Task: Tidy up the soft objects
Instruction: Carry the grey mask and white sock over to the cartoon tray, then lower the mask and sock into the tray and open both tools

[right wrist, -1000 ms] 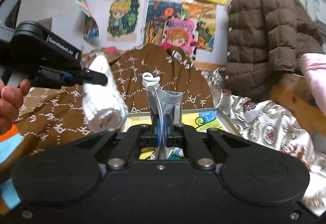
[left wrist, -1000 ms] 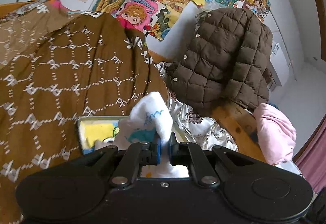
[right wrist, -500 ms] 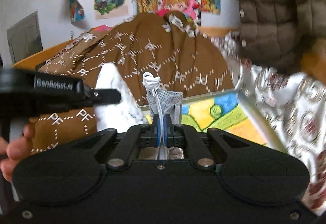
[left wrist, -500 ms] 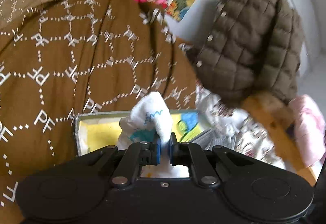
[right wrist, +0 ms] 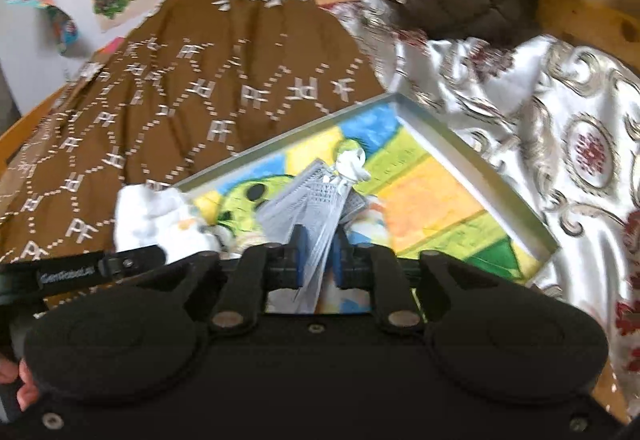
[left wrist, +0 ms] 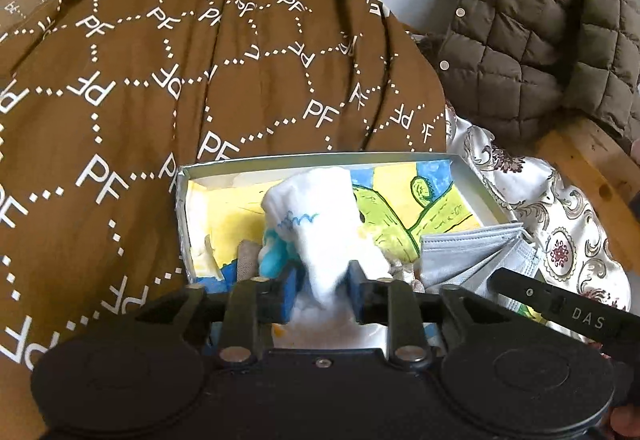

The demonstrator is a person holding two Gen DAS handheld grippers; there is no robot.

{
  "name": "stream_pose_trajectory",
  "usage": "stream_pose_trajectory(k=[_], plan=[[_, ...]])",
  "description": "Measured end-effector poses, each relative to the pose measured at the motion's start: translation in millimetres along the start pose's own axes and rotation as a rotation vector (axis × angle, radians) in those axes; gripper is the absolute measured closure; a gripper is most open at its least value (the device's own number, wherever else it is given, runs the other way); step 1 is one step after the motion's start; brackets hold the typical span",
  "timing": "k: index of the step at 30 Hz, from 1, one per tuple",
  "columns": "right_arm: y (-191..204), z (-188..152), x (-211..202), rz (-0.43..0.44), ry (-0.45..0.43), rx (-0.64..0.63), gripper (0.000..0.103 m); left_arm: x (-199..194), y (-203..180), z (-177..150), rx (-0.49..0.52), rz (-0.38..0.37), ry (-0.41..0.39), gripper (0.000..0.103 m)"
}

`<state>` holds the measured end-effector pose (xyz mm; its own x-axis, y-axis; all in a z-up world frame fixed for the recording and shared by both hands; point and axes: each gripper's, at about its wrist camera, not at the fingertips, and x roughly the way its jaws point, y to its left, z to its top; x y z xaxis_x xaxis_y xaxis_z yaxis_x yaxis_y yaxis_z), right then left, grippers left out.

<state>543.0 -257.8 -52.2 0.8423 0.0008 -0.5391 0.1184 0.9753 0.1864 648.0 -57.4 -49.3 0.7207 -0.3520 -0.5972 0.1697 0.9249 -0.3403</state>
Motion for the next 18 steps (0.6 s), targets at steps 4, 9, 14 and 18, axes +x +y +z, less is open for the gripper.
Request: stream_pose_trajectory(k=[4,9,14,18], plan=[[-10,-9,-6,-0.015,0.006,0.014,0.07,-13,-4,3,0.017,0.022,-0.022,0.047],[-18,-1,-25,-0.007,-0.022,0.009,0.054,-38,-13,5,0.041,0.042,-0.057,0.031],[-12,12,-63,0.007,-0.071,-0.027,0.041,-72,-25,9,0.061,0.041,-0.086,0.028],[-9,21,-102,0.017,-0.115,-0.046,0.032,-113,-37,10,0.074,0.023,-0.127,0.027]])
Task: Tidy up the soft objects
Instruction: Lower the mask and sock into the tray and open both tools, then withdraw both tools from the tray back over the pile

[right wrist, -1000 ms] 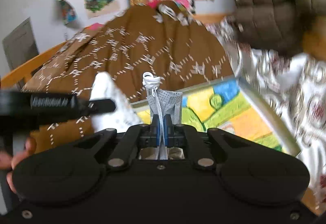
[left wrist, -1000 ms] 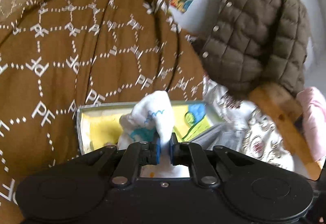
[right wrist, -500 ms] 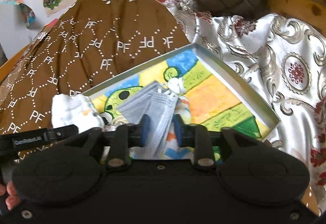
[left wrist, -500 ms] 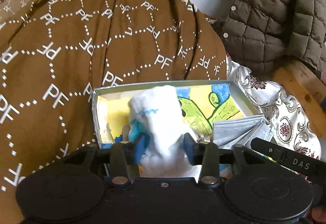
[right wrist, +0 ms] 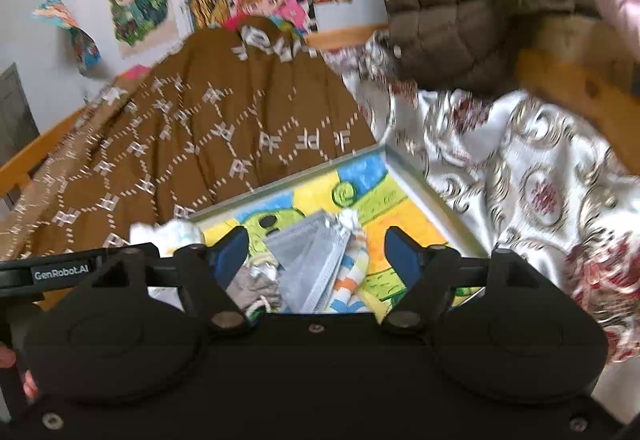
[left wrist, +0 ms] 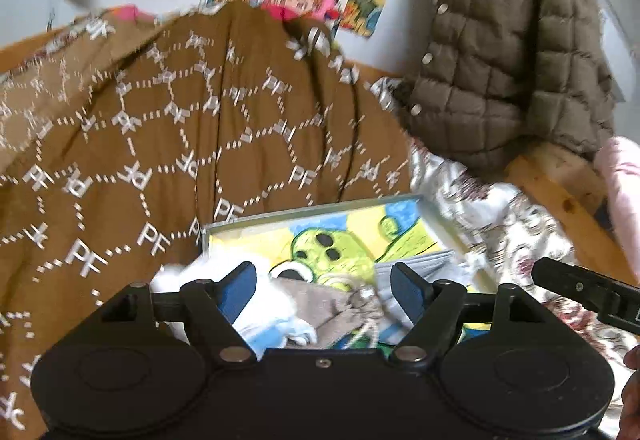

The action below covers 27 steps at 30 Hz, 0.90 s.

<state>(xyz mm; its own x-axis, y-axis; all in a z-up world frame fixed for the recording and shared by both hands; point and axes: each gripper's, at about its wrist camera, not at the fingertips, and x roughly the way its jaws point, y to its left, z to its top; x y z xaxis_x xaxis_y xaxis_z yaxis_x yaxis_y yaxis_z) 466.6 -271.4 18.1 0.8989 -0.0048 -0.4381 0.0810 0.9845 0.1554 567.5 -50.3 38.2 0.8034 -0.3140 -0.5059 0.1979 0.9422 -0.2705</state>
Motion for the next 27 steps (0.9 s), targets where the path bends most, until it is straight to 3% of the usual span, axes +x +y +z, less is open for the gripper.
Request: stream_pose_trajectory(k=[7,12,27], plan=[[10,16,-86,0.026,-0.091,-0.04,0.011,-93,-15,2,-0.014,-0.04,-0.135,0.017],[13,20,-147,0.04,-0.158,-0.052,0.002,-157,-22,-8,-0.009,-0.055,-0.219,0.01],[50,-16,-293,0.083,-0.28,-0.16,0.001,-306,-32,-87,0.048,-0.108,-0.326,0.001]])
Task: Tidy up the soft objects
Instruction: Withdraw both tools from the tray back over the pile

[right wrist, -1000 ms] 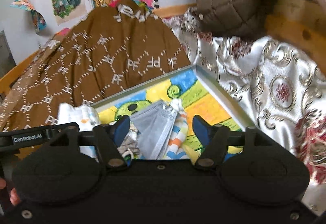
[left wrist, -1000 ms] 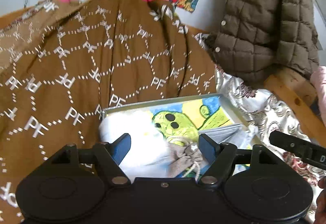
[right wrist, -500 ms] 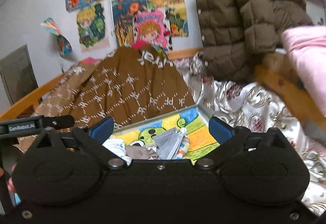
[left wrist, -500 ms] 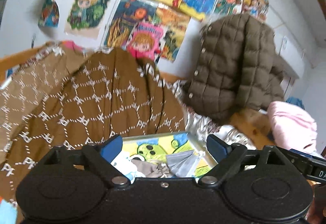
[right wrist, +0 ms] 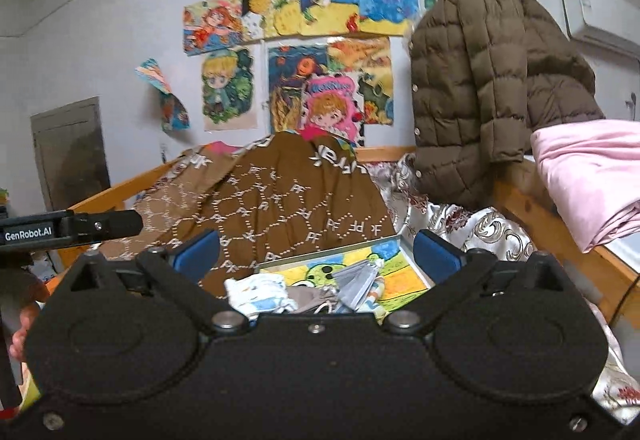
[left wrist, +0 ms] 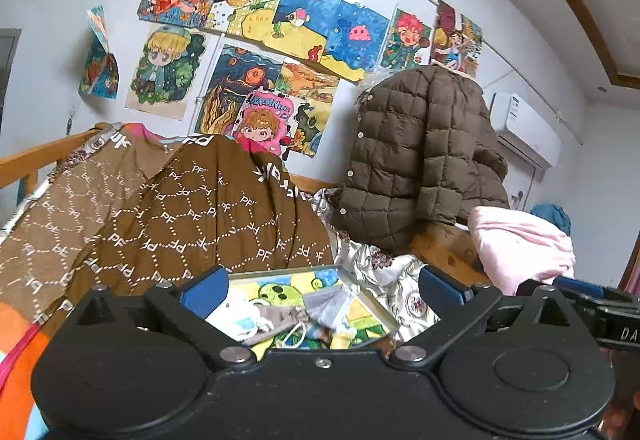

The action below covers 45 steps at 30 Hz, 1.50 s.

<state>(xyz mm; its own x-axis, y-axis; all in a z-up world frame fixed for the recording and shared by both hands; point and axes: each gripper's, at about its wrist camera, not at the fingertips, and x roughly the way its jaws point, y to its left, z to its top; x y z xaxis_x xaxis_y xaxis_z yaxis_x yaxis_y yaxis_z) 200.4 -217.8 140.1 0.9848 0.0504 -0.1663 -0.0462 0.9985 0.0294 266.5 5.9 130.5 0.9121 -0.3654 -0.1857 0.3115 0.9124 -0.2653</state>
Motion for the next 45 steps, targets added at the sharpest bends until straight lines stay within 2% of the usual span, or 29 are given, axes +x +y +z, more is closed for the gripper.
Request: stream_pose_trajectory(k=[7,12,18,25,31,45], plan=[[17,-14,-46,0.021,-0.003,-0.026,0.001,-57,0,-35,0.013,0.003,0.013,0.001],[28,-25,-66,0.015,0.017,-0.058,0.001,-84,0,-58,0.024,0.008,0.04,0.001],[39,-41,-88,0.001,0.05,-0.069,0.001,-103,-1,-87,0.054,0.024,0.122,0.001],[43,-68,-93,-0.024,0.115,-0.055,0.001,-112,7,-118,0.074,0.053,0.236,0.001],[41,-88,-90,-0.05,0.188,-0.02,0.001,-108,13,-129,0.091,0.078,0.328,0.001],[41,-132,-87,-0.114,0.361,0.02,0.001,-92,12,-146,0.135,0.135,0.457,0.001]])
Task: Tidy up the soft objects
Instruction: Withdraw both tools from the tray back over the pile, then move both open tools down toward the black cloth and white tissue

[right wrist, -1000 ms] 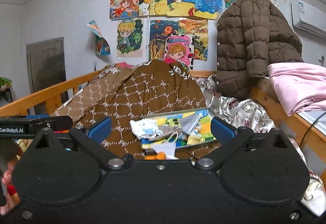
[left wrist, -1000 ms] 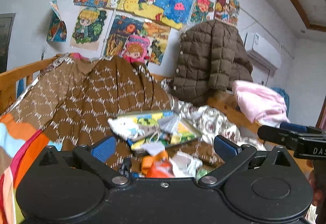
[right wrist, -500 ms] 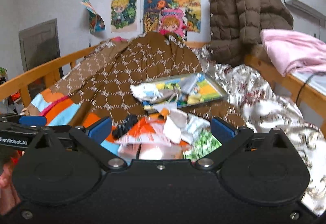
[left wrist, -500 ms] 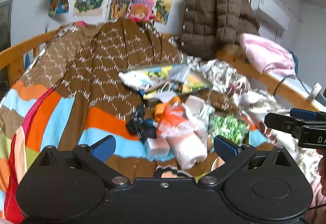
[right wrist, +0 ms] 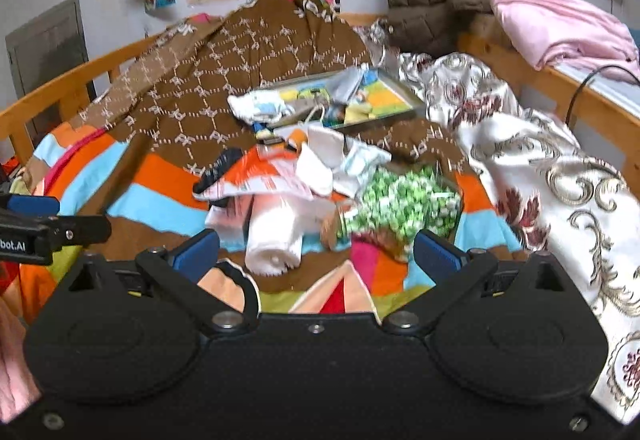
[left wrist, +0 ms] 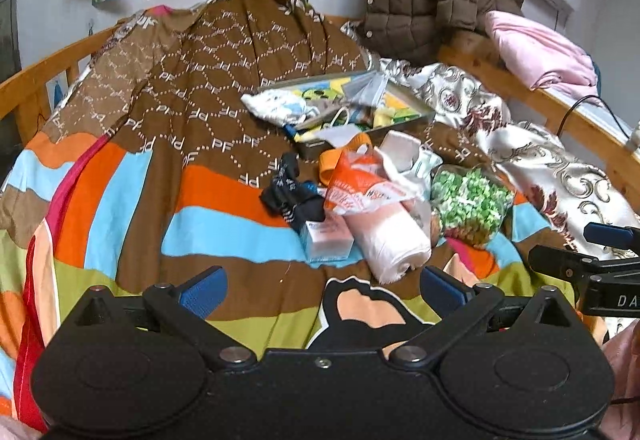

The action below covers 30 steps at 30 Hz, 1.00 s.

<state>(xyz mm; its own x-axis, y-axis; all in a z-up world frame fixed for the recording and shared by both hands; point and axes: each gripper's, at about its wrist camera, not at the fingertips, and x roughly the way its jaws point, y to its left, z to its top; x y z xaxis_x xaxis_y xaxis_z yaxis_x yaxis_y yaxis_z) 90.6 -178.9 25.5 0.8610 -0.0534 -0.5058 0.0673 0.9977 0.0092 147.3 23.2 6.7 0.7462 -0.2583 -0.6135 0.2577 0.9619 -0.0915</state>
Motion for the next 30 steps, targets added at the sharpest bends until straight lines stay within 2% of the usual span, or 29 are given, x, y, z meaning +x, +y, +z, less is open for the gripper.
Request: stream_pose_trajectory(k=[10,30], plan=[[-2,-14,1,0.002,0.033,-0.021,0.001,16,1,-1,-0.013,0.024,0.069,0.001],[-3,-18,39,0.037,0.105,0.018,0.001,50,1,0,-0.002,0.046,0.195,0.001]])
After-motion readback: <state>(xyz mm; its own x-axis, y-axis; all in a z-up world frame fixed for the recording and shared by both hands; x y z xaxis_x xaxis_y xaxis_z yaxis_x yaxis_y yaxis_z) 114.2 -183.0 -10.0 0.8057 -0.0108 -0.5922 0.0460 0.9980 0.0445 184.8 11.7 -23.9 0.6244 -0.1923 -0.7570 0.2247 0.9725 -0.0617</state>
